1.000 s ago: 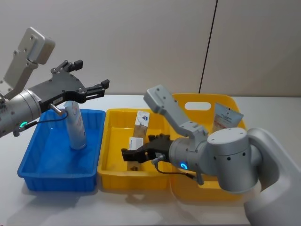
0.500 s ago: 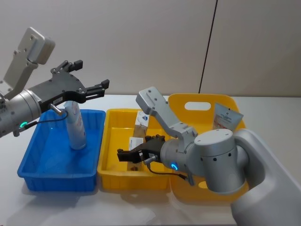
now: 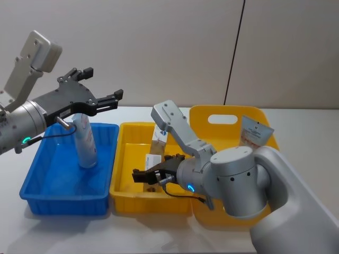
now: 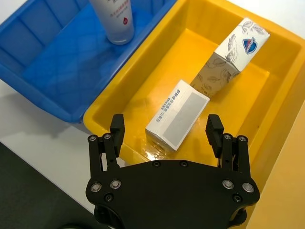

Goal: Bimanual collaborative sorting of washing and personal care products

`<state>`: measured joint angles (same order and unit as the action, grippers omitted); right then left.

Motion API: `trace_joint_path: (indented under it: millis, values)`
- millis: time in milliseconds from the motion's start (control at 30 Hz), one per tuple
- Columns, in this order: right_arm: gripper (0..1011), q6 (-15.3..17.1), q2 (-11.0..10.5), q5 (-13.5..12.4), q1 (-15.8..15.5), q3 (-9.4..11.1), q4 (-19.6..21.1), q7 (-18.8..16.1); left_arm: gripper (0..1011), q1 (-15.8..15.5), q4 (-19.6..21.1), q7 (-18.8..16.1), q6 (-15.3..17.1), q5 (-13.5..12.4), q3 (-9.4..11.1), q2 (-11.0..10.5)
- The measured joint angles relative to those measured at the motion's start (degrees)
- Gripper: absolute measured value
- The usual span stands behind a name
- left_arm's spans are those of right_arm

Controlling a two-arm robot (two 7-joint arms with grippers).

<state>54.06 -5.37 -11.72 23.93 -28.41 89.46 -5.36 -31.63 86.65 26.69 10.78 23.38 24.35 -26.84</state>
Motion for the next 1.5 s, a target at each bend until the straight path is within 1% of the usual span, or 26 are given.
trace_joint_path:
  millis: [833,1200,1500]
  values:
    - [1000,1.2,3.5,1.1,0.8,1.5,-5.3,1.7,1001,0.0,0.0,0.0,0.0,0.0,0.0,0.0]
    - [1000,1.7,4.4,1.3,1.1,1.9,-6.8,1.7,1001,0.0,0.0,0.0,0.0,0.0,0.0,0.0]
    - [1000,1.3,5.0,1.9,1.2,2.0,-7.5,1.8,1001,0.0,0.0,0.0,0.0,0.0,0.0,0.0]
